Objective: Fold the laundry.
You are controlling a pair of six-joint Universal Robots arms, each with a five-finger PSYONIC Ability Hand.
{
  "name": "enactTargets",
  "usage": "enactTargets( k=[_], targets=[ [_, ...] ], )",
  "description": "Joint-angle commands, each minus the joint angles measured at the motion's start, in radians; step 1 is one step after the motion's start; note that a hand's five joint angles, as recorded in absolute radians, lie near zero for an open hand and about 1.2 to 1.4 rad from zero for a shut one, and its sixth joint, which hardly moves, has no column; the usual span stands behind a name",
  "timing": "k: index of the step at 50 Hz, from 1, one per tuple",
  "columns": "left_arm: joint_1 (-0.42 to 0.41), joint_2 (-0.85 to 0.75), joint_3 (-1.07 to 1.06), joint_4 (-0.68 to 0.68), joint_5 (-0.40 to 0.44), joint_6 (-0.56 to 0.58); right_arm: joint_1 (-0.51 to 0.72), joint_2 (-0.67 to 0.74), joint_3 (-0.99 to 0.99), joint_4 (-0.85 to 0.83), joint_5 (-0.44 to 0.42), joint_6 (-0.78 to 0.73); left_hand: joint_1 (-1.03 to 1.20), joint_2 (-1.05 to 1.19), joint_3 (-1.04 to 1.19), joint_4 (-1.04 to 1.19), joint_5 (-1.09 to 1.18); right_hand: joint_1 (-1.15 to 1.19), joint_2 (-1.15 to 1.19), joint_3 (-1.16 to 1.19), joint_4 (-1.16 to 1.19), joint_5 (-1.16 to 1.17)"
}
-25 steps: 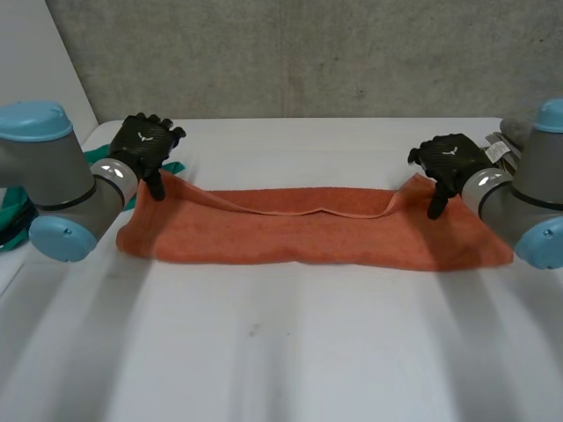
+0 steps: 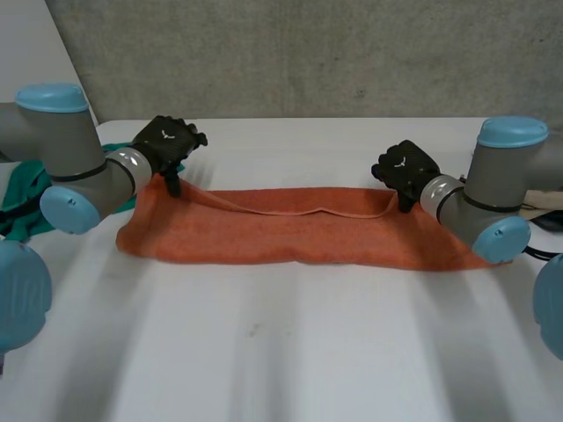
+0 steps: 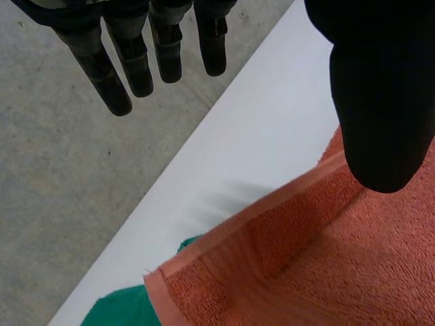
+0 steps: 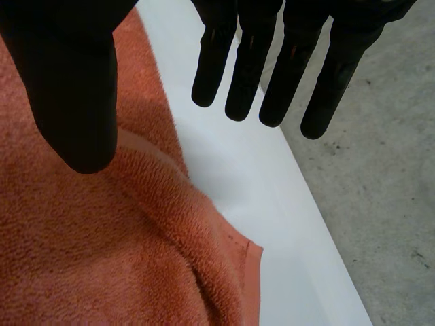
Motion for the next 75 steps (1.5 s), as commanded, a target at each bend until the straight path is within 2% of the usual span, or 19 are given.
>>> enactTargets(
  k=[1, 7, 11, 15, 22, 29, 34, 41, 48, 50, 53, 54, 56, 61, 62, 67, 70, 72, 75],
  targets=[
    [0.003, -0.062, 0.109, -0.064, -0.004, -0.002, 0.001, 0.041, -0.033, 0.01, -0.007, -0.017, 0.038, 0.042, 0.046, 0.038, 0.036, 0.064, 0.061, 0.075, 0.072, 0.088],
    [0.003, -0.093, 0.152, -0.072, -0.004, -0.005, -0.001, 0.076, -0.052, 0.004, -0.002, -0.037, 0.036, 0.039, 0.043, 0.035, 0.033, 0.102, 0.099, 0.113, 0.11, 0.126],
    [0.004, -0.115, 0.188, -0.095, -0.007, -0.01, -0.004, 0.105, -0.09, -0.007, -0.005, -0.04, 0.036, 0.039, 0.043, 0.035, 0.033, 0.246, 0.243, 0.257, 0.254, 0.27],
    [0.006, -0.142, 0.221, -0.115, -0.014, -0.004, 0.001, 0.124, -0.122, -0.015, -0.004, -0.031, 0.027, 0.03, 0.035, 0.026, 0.024, 0.742, 0.738, 0.753, 0.749, 0.766],
    [0.006, -0.165, 0.255, -0.116, -0.037, -0.004, 0.016, 0.055, -0.082, -0.015, -0.005, 0.024, -0.026, -0.022, -0.018, -0.027, -0.029, 0.743, 0.74, 0.754, 0.751, 0.767],
    [0.006, -0.208, 0.321, -0.124, -0.047, -0.005, 0.031, -0.175, 0.095, -0.019, -0.034, 0.098, -0.064, -0.061, -0.057, -0.065, -0.067, 0.743, 0.74, 0.754, 0.751, 0.767],
    [0.006, -0.234, 0.356, -0.132, -0.048, 0.001, 0.045, -0.387, 0.258, -0.077, -0.095, 0.138, -0.061, -0.058, -0.054, -0.062, -0.064, 0.743, 0.74, 0.754, 0.751, 0.767],
    [0.006, -0.263, 0.382, -0.128, -0.054, 0.009, 0.05, -0.594, 0.404, -0.159, -0.126, 0.212, -0.041, -0.037, -0.033, -0.041, -0.043, 0.743, 0.74, 0.754, 0.751, 0.767],
    [0.0, -0.289, 0.402, -0.132, -0.071, 0.061, 0.038, -0.757, 0.491, -0.217, -0.163, 0.351, 0.24, 0.244, 0.248, 0.24, 0.238, 0.743, 0.74, 0.754, 0.751, 0.767],
    [-0.003, -0.292, 0.398, -0.133, -0.074, 0.09, 0.033, -0.775, 0.499, -0.243, -0.166, 0.392, 0.524, 0.528, 0.532, 0.523, 0.521, 0.743, 0.74, 0.754, 0.751, 0.767],
    [-0.011, -0.296, 0.39, -0.141, -0.073, 0.124, 0.027, -0.769, 0.499, -0.263, -0.165, 0.422, 0.795, 0.799, 0.803, 0.794, 0.792, 0.743, 0.74, 0.754, 0.751, 0.767],
    [-0.017, -0.297, 0.39, -0.141, -0.083, 0.145, 0.018, -0.754, 0.496, -0.272, -0.16, 0.429, 1.066, 1.07, 1.074, 1.066, 1.064, 0.743, 0.74, 0.754, 0.751, 0.767],
    [-0.026, -0.299, 0.395, -0.135, -0.097, 0.17, 0.01, -0.732, 0.488, -0.277, -0.152, 0.428, 1.107, 1.11, 1.115, 1.106, 1.104, 0.743, 0.74, 0.754, 0.751, 0.767],
    [-0.023, -0.268, 0.431, 0.014, -0.246, 0.18, 0.015, -0.601, 0.412, -0.285, -0.093, 0.394, 1.107, 1.11, 1.115, 1.106, 1.104, 0.743, 0.74, 0.754, 0.751, 0.767],
    [-0.025, -0.256, 0.445, 0.098, -0.284, 0.17, 0.018, -0.541, 0.361, -0.282, -0.055, 0.368, 1.107, 1.11, 1.115, 1.106, 1.104, 0.743, 0.74, 0.754, 0.751, 0.767],
    [-0.037, -0.19, 0.473, 0.293, -0.265, 0.084, 0.025, -0.36, 0.142, -0.292, 0.105, 0.296, 1.107, 1.11, 1.115, 1.106, 1.104, 0.743, 0.74, 0.754, 0.751, 0.767],
    [-0.046, -0.141, 0.504, 0.445, -0.228, -0.034, 0.045, -0.252, -0.065, -0.366, 0.228, 0.284, 1.107, 1.11, 1.115, 1.106, 1.104, 0.743, 0.74, 0.754, 0.751, 0.767],
    [-0.055, -0.099, 0.517, 0.555, -0.24, -0.126, 0.053, -0.191, -0.207, -0.454, 0.324, 0.316, 1.107, 1.11, 1.115, 1.106, 1.104, 0.743, 0.74, 0.754, 0.751, 0.767],
    [-0.059, -0.047, 0.519, 0.634, -0.283, -0.212, 0.061, -0.172, -0.309, -0.537, 0.406, 0.369, 1.107, 1.11, 1.115, 1.106, 1.104, 0.743, 0.74, 0.754, 0.751, 0.767]
  ],
)
